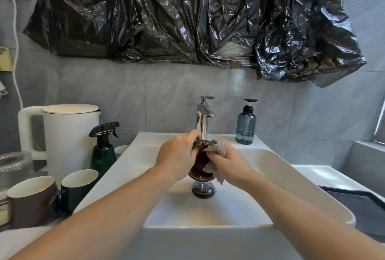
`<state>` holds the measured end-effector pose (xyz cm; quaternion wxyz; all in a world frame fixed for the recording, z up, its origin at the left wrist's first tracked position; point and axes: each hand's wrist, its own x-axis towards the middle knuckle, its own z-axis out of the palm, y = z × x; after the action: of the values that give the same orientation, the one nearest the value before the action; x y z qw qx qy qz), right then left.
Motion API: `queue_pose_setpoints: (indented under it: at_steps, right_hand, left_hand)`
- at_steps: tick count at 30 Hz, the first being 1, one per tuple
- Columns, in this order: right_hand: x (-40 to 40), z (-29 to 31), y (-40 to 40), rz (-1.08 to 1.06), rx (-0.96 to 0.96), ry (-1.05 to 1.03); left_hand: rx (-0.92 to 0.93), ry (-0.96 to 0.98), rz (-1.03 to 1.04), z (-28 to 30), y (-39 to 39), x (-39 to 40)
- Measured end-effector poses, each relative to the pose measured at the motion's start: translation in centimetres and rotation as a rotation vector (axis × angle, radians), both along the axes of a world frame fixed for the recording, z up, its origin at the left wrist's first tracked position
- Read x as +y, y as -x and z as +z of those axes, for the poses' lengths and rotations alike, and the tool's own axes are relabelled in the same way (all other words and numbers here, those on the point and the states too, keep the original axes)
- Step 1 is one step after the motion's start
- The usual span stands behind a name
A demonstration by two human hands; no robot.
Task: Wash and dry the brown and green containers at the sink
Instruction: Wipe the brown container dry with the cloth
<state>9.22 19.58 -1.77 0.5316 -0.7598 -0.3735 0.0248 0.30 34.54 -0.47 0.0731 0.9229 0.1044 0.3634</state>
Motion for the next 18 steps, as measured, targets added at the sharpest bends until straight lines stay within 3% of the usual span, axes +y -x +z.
queue_pose_setpoints:
  at_steps: [6, 11, 13, 18]
  right_hand:
    - [-0.1, 0.4, -0.1, -0.12, -0.015, -0.029]
    - [-0.4, 0.8, -0.4, -0.223, 0.025, -0.023]
    - [-0.5, 0.9, -0.2, -0.214, 0.05, -0.033]
    - [-0.4, 1.0, 0.1, -0.183, 0.106, -0.081]
  left_hand:
    - [-0.069, 0.086, -0.122, 0.0, -0.2, -0.9]
    - [0.118, 0.031, -0.321, -0.5, 0.0, -0.7]
    - [0.171, -0.016, -0.289, -0.8, -0.3, -0.8]
    - [0.041, -0.088, -0.191, -1.1, -0.9, -0.5]
